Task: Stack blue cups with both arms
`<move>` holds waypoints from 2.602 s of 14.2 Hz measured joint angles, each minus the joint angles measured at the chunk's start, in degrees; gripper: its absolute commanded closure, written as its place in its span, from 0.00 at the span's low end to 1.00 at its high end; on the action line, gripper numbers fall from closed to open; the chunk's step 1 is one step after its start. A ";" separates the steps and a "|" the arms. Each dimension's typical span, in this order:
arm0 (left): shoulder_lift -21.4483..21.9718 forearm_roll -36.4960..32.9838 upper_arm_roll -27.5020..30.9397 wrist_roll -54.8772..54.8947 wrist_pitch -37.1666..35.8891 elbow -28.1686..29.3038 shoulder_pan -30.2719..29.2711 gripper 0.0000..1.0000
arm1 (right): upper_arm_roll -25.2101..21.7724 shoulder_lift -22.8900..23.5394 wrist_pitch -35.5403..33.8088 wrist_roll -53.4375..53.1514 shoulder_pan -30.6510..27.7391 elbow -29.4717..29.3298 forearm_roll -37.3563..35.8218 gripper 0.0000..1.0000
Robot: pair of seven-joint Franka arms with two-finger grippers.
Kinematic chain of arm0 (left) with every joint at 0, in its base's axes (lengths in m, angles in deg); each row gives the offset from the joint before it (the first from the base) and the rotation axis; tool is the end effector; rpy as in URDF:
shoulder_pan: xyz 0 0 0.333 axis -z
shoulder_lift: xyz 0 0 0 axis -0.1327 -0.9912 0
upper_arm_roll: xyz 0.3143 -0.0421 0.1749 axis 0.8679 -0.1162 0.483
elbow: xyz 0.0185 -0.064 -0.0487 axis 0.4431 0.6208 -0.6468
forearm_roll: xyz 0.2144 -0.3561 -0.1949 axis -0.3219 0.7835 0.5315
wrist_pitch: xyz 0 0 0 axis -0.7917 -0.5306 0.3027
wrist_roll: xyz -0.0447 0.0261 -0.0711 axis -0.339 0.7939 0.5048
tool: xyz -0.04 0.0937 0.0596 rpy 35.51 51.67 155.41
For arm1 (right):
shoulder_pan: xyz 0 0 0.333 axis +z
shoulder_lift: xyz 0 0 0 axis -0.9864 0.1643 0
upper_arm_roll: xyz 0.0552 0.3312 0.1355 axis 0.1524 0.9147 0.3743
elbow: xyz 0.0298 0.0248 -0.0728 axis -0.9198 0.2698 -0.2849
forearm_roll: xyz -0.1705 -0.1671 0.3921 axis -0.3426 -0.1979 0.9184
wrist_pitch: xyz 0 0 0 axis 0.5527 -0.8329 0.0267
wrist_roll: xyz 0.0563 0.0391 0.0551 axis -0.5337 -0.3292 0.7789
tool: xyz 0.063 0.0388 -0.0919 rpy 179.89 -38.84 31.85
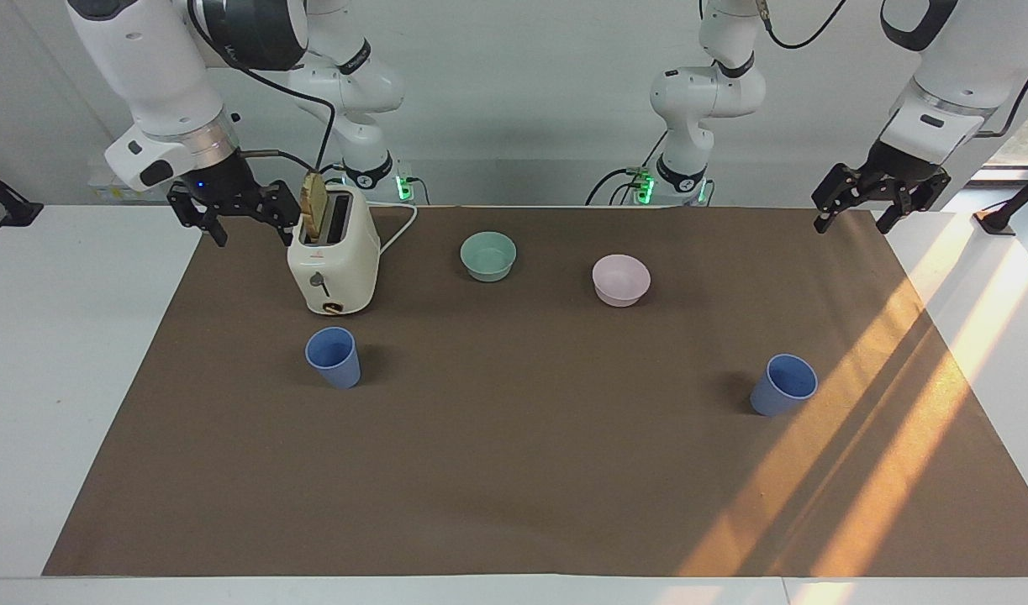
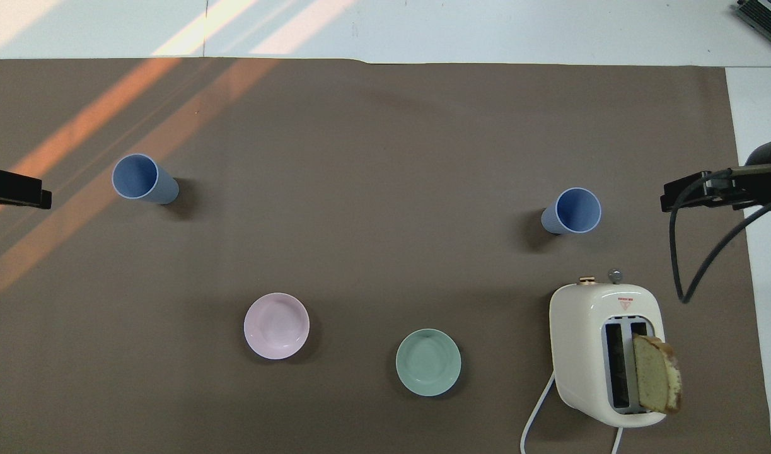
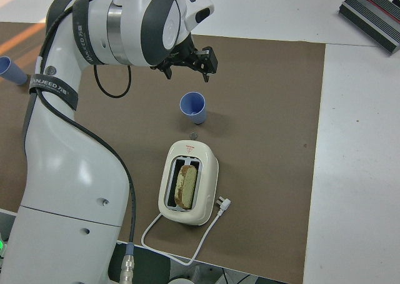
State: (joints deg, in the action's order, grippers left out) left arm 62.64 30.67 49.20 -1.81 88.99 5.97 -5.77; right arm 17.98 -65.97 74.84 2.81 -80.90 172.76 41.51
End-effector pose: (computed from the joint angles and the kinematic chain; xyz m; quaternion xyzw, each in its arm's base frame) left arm 0.6151 -0.0065 0.6828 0.9993 -0.0228 0.0263 0.0158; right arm 0.6349 -0.0045 0.6461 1.0000 0.0022 -0.0067 0.0059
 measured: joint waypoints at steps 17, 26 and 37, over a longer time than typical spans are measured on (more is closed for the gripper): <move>0.00 0.00 -0.24 0.00 -0.08 0.00 0.00 0.00 | 0.00 0.00 0.00 0.00 0.00 0.00 0.00 0.00; 0.03 0.00 -0.32 0.70 1.04 -0.01 0.00 0.00 | 0.00 0.00 0.00 0.00 0.00 0.00 0.00 0.00; 0.02 0.00 -0.58 1.76 1.63 -0.01 0.00 0.00 | 0.00 0.00 0.00 0.00 0.00 0.00 0.00 0.00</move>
State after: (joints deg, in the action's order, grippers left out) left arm 62.67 30.67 48.61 -0.05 90.61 5.96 -5.77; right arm 17.98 -65.97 74.84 2.81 -80.90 172.76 41.51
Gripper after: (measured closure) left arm 0.000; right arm 0.000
